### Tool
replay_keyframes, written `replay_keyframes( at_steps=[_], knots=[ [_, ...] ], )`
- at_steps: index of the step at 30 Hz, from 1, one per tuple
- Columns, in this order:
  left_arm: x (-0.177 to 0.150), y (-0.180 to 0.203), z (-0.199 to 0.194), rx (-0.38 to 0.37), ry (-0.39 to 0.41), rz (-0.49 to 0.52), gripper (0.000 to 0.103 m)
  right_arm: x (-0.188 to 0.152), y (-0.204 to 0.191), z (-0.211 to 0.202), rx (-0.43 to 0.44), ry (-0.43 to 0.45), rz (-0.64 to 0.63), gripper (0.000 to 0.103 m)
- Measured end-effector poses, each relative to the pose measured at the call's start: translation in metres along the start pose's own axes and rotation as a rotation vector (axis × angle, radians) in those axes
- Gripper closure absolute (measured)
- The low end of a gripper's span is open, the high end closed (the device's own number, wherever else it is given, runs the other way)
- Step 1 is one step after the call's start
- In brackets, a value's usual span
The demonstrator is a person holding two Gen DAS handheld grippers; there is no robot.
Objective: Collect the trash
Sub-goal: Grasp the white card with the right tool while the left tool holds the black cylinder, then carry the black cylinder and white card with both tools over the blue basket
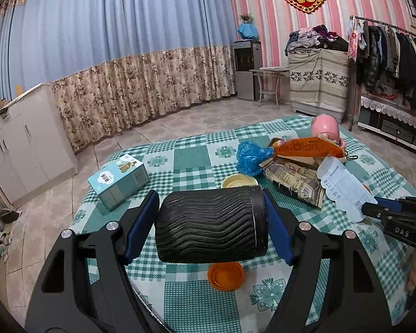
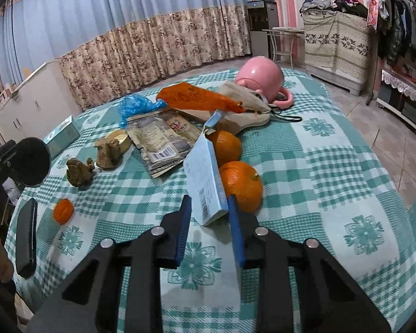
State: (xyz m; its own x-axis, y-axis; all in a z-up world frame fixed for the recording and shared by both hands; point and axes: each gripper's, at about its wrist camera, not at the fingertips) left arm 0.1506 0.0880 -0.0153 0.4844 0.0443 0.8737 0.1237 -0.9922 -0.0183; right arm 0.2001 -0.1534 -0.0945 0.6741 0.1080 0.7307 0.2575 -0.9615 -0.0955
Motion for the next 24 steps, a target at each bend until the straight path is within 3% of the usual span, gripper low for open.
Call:
replay_keyframes(
  at_steps=[3,5,7,17,24],
  knots=[
    [0.0,0.002,0.0,0.0,-0.001,0.0,0.031,0.001,0.001,0.006,0.003,0.0,0.012,0.075],
    [0.0,0.003,0.001,0.003,-0.002,-0.003,0.031,0.002,-0.001,0.006,0.014,0.015,0.006,0.09],
    [0.001,0.004,0.001,0.01,-0.006,-0.01,0.031,0.003,-0.003,0.0,0.017,0.029,-0.012,0.094],
    [0.018,0.017,-0.027,0.016,0.051,-0.007,0.031,0.013,0.002,-0.074,0.07,0.22,-0.055,0.096],
    [0.032,0.046,-0.051,-0.048,0.091,-0.019,0.031,0.003,0.027,-0.138,0.013,0.321,-0.034,0.096]
  ],
)
Point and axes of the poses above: each gripper's, at about its wrist camera, not at the fingertips, and z roughly the way its jaws point, y to its right, x to its top, and after that the axes turned 7 degrees about -z, right-handed
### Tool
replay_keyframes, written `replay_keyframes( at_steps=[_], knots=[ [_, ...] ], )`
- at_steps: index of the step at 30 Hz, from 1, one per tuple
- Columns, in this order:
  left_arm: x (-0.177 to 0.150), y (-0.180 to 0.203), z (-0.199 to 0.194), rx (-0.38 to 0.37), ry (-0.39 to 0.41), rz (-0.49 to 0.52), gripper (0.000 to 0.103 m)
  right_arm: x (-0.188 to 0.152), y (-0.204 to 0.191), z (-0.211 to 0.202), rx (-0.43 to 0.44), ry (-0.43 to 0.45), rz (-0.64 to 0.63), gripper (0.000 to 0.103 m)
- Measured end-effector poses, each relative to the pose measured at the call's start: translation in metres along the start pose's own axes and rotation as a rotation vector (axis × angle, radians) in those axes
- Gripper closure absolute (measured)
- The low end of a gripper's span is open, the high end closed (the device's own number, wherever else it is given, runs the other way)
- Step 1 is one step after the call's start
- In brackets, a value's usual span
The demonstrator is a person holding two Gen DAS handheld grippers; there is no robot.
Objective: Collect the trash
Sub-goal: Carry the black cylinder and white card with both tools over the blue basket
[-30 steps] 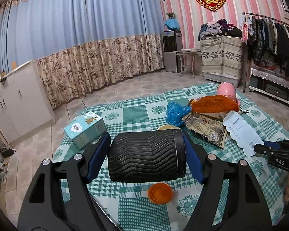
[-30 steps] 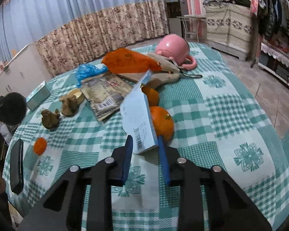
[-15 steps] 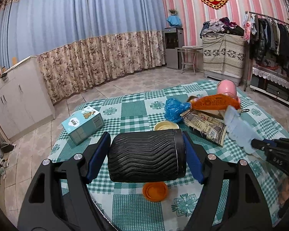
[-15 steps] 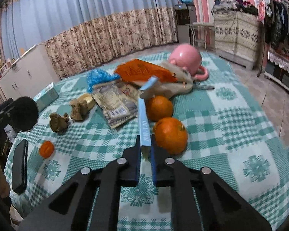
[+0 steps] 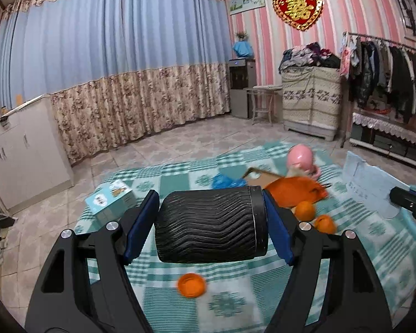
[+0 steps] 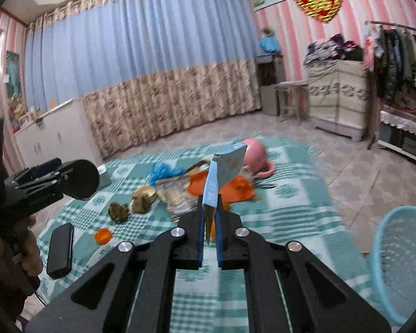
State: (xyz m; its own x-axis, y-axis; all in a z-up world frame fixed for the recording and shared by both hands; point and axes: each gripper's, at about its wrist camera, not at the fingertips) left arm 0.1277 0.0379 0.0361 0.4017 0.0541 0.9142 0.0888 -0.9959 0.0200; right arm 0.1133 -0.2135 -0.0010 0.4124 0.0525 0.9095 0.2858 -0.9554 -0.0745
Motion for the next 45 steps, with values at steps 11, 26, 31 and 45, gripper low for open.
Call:
replay_keyframes(
  at_steps=[11,26,31,45],
  knots=[
    [0.014,0.1,-0.009,-0.184,0.015,0.028,0.031,-0.001,0.09,-0.087,-0.392,0.031,0.055,0.096],
    [-0.028,0.279,0.023,-0.447,-0.069,0.217,0.031,-0.054,0.2,-0.132,-0.511,-0.065,0.271,0.096],
    [-0.045,0.331,0.039,-0.538,-0.112,0.265,0.031,-0.067,0.21,-0.128,-0.535,-0.104,0.292,0.096],
    [-0.07,0.429,0.05,-0.677,-0.157,0.357,0.029,-0.094,0.25,-0.132,-0.585,-0.135,0.424,0.096]
  ],
)
Point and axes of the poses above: each gripper's, at about its wrist camera, not at the fingertips, and z roughly the way its jaws point, y to its right, x to its top, and after that the axes turned 7 degrees about -z, right-handed
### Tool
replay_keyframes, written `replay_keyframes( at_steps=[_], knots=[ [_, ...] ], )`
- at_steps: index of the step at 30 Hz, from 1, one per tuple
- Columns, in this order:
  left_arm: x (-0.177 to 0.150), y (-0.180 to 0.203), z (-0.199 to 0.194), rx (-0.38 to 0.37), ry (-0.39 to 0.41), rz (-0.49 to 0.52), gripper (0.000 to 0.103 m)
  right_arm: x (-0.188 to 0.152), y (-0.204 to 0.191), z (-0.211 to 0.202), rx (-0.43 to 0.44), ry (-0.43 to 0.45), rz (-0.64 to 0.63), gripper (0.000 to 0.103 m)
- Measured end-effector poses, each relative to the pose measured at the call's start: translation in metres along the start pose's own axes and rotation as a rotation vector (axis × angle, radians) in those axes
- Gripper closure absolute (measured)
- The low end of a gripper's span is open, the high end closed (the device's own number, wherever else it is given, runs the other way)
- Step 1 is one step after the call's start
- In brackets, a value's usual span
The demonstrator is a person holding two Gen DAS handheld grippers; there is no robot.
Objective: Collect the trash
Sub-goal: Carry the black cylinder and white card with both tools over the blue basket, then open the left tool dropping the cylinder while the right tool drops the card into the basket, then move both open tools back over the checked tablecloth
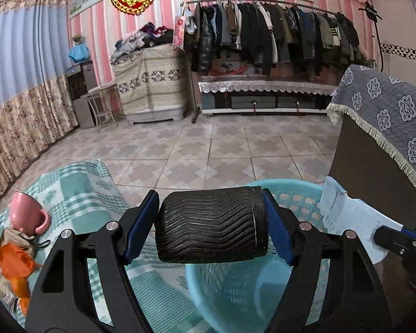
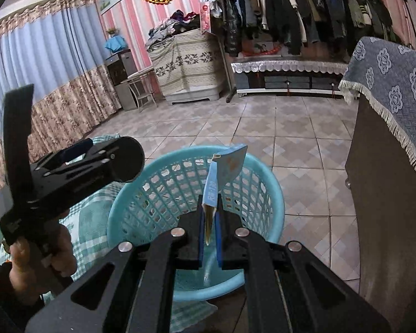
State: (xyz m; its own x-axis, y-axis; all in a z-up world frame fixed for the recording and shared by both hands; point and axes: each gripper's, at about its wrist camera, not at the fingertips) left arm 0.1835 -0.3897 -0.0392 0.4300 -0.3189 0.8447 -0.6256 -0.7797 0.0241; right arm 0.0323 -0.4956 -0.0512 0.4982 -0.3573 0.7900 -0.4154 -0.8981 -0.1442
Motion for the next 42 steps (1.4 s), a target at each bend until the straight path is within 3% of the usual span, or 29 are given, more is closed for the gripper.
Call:
replay_keyframes(
  at_steps=[2,4,8,18,20,21,22,25,29,32,42],
  knots=[
    [0.001,-0.003,0.004,-0.031,-0.03,-0.022,0.022,-0.001,-0.001,0.002,-0.001,-0.004,0.003,0.096],
    [0.001,-0.006,0.005,-0.013,-0.028,-0.029,0.013,-0.003,-0.002,0.003,-0.003,-0.007,-0.001,0.096],
    [0.002,-0.022,-0.002,0.039,-0.021,-0.052,0.013,-0.002,-0.006,0.008,0.002,-0.007,-0.013,0.096],
    [-0.009,-0.082,-0.067,0.198,0.05,-0.138,0.006,-0.004,-0.026,0.025,0.023,0.016,-0.058,0.094],
    [-0.015,-0.092,-0.084,0.222,0.064,-0.15,0.005,-0.006,-0.028,0.03,0.015,0.008,-0.064,0.075],
    [-0.018,-0.097,-0.091,0.232,0.068,-0.156,0.005,-0.007,-0.029,0.032,0.011,0.008,-0.066,0.05],
    [-0.022,-0.103,-0.1,0.248,0.072,-0.165,0.005,-0.008,-0.029,0.032,-0.004,0.019,-0.07,0.038],
    [-0.029,-0.117,-0.123,0.277,0.081,-0.19,0.005,-0.007,-0.03,0.028,-0.024,0.026,-0.078,0.036],
    [-0.036,-0.133,-0.156,0.322,0.114,-0.2,0.005,-0.006,-0.036,0.011,-0.065,0.069,-0.09,0.021],
    [-0.04,-0.146,-0.183,0.362,0.145,-0.213,0.005,-0.004,-0.044,-0.001,-0.068,0.104,-0.1,0.017],
    [-0.06,-0.19,-0.26,0.481,0.205,-0.265,0.005,0.001,-0.111,-0.044,0.002,0.192,-0.211,0.012]
  ],
)
Point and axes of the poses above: each gripper's, at about its wrist camera, not at the fingertips, and z roughly the way its jaws point, y to its right, x to its top, and after that the axes turned 7 degrees about -z, right-handed
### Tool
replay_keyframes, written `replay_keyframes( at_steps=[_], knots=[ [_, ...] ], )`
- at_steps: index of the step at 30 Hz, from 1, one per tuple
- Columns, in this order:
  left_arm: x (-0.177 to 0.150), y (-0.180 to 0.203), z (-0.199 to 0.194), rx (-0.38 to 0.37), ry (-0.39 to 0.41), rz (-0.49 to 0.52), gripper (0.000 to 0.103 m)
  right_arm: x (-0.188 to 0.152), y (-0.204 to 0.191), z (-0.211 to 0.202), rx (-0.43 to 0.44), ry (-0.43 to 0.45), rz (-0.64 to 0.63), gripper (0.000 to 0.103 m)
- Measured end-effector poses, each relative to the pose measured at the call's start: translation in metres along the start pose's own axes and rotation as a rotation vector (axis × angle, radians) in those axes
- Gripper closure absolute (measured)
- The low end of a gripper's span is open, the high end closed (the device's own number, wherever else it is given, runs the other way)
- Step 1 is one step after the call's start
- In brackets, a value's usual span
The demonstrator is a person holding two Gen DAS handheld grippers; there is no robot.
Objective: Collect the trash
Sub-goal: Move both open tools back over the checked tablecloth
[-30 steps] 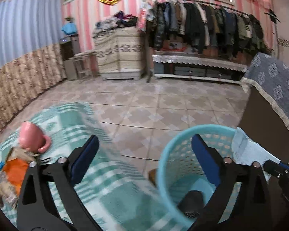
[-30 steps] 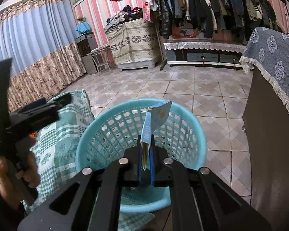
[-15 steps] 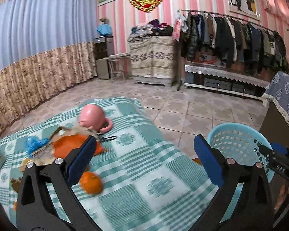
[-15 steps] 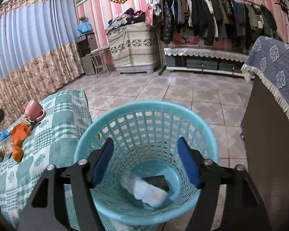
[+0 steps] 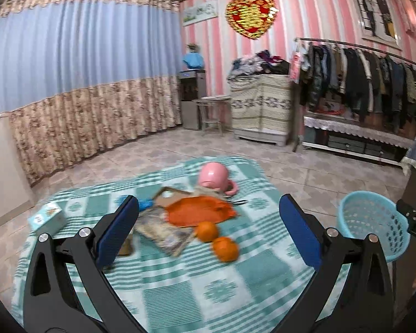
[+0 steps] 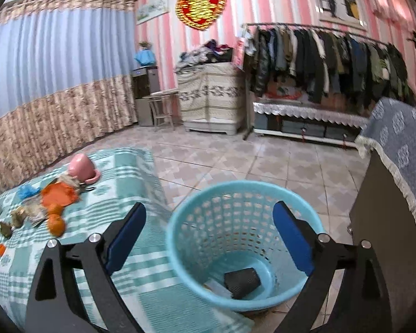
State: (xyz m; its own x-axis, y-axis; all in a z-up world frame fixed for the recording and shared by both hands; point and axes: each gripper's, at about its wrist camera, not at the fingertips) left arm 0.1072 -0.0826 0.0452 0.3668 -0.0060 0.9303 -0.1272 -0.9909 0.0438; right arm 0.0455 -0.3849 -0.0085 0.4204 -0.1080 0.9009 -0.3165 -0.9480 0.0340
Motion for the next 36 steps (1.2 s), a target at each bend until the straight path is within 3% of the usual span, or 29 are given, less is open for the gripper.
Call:
replay_keyframes(
  at_steps=[17,26,31,36],
  knots=[
    [-0.011,-0.116,-0.027,0.148,0.003,-0.112,0.005,0.014,-0.129,-0.024,0.188,0.059,-0.244,0.012],
    [-0.03,-0.162,-0.011,0.24,-0.067,-0.146,0.005,0.025,-0.179,-0.01,0.258,0.049,-0.307,0.012],
    [-0.047,-0.185,0.001,0.25,-0.118,-0.183,0.005,0.034,-0.206,0.014,0.312,0.02,-0.287,0.012],
    [-0.074,-0.197,0.02,0.252,-0.211,-0.204,0.005,0.008,-0.225,0.039,0.315,-0.032,-0.351,0.012]
  ],
)
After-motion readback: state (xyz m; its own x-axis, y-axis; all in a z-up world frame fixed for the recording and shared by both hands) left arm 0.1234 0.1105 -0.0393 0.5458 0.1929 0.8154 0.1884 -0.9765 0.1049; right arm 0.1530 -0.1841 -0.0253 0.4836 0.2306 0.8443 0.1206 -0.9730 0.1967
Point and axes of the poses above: each gripper's, at about its wrist camera, not at the fingertips, and z roughly the way its jaws point, y to its right, x to its top, and after that the axes turned 7 degrees about -z, right-handed
